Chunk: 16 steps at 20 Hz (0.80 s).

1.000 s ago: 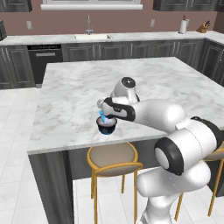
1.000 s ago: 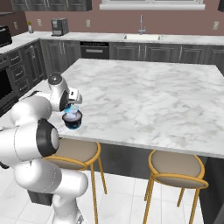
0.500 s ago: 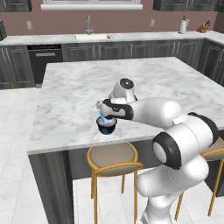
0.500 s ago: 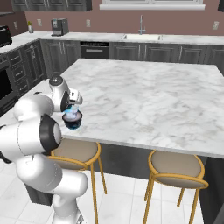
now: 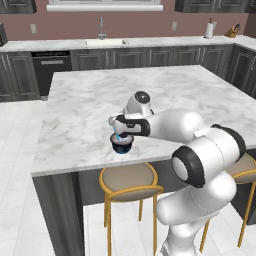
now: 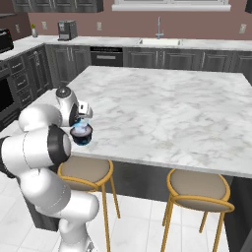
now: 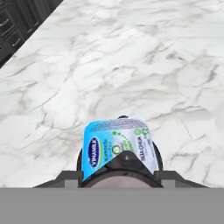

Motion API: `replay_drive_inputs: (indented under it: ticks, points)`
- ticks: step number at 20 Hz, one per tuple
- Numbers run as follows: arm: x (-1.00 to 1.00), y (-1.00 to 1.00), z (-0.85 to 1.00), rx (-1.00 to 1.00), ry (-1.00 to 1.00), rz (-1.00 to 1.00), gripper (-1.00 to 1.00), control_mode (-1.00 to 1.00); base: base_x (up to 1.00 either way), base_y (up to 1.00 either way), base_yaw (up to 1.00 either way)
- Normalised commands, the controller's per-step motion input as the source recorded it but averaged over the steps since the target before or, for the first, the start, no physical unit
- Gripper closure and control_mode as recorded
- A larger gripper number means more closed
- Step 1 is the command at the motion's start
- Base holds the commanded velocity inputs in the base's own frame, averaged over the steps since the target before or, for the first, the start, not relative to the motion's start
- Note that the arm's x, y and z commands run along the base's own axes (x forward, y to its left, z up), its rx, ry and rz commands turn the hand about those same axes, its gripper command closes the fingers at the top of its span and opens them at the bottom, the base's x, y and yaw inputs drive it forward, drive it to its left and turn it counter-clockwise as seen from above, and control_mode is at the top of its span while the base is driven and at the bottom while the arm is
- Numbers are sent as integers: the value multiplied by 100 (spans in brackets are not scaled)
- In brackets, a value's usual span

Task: Stack the yogurt containers by placing the smaller containers on top of the larger containers.

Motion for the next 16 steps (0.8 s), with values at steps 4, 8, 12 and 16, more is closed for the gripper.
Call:
replay_drive_inputs:
  ticks: [4, 8, 12, 16]
  points:
    - [10, 3, -9, 0, 0, 0, 100, -100, 0, 0, 0]
    - [11, 2, -9, 0, 0, 0, 100, -100, 0, 0, 0]
    - [12, 2, -10, 0, 0, 0, 100, -100, 0, 0, 0]
    - [12, 3, -9, 0, 0, 0, 100, -100, 0, 0, 0]
